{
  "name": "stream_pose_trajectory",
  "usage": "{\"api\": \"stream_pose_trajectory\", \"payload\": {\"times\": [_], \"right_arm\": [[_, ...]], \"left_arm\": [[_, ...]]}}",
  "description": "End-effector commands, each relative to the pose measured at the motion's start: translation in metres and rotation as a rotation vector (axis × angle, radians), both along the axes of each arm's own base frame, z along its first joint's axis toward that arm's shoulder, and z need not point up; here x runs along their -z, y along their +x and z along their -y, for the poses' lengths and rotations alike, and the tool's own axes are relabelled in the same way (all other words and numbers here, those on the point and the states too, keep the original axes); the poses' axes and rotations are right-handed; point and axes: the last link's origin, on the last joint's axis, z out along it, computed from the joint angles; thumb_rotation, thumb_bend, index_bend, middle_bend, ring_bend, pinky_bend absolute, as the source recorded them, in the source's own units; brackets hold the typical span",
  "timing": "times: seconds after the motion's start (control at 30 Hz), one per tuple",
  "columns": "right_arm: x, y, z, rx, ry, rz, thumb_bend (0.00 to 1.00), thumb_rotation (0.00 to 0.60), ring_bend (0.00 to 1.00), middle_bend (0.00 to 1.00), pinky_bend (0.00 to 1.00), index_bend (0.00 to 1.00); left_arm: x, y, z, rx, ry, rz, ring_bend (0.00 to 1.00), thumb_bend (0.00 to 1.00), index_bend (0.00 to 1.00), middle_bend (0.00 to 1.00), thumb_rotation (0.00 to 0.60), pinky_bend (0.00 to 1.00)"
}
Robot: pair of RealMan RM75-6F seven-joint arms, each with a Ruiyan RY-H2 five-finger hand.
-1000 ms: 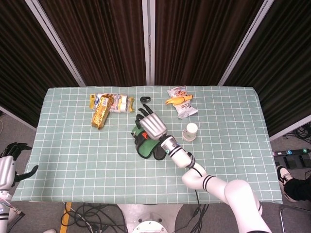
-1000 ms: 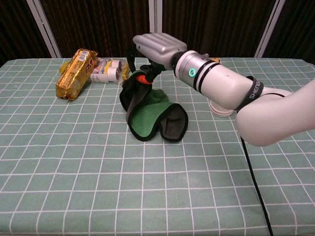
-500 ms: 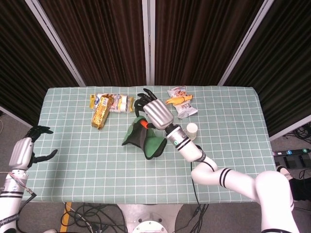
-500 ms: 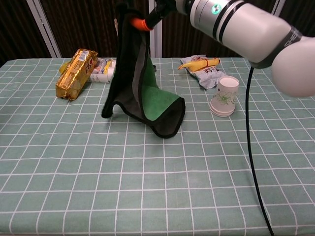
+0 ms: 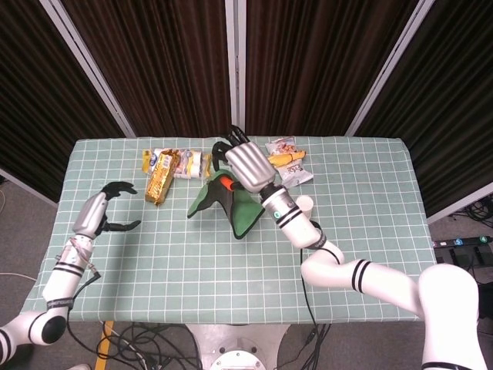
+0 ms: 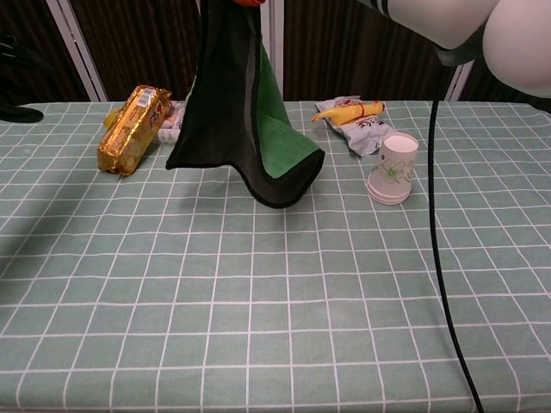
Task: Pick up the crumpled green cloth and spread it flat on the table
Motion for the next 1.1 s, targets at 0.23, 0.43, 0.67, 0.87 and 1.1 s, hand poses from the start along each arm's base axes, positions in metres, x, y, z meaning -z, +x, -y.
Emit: {"api": "stream_pose_trajectory", "payload": {"times": [0.23,0.43,0.67,0.87,1.1], "right_arm": [[0.010,0.018,0.001,-0.005,0.019,-0.003,0.46,0.600,0.12,0.33,0.00,0.73],[0.016,0.029,0.001,-0.018,0.023,-0.007,0.47,0.600,0.12,0.33,0.00,0.72],[0.022,0.046,0.006,-0.008,0.003,-0.006,0.47,0.600,0.12,0.33,0.00,0.73],[0.026,0.061,0.010,0.015,-0.003,0.014,0.48,0.600,0.12,0.33,0.00,0.72],[0.027,0.066,0.010,0.023,-0.008,0.025,0.48,0.600,0.12,0.33,0.00,0.72]], "left_arm": [[0.045,0.019,-0.023,-0.029,-0.015,-0.022,0.13,0.06,0.30,0.19,0.439,0.24],[0.059,0.032,-0.021,-0.015,-0.035,-0.014,0.13,0.05,0.29,0.19,0.391,0.24],[0.067,0.042,-0.016,0.011,-0.060,-0.037,0.13,0.06,0.29,0.19,0.418,0.24],[0.077,0.048,-0.020,0.007,-0.072,-0.062,0.13,0.06,0.29,0.19,0.485,0.24],[0.088,0.049,-0.025,-0.014,-0.060,-0.105,0.13,0.06,0.29,0.19,0.485,0.24]]}}
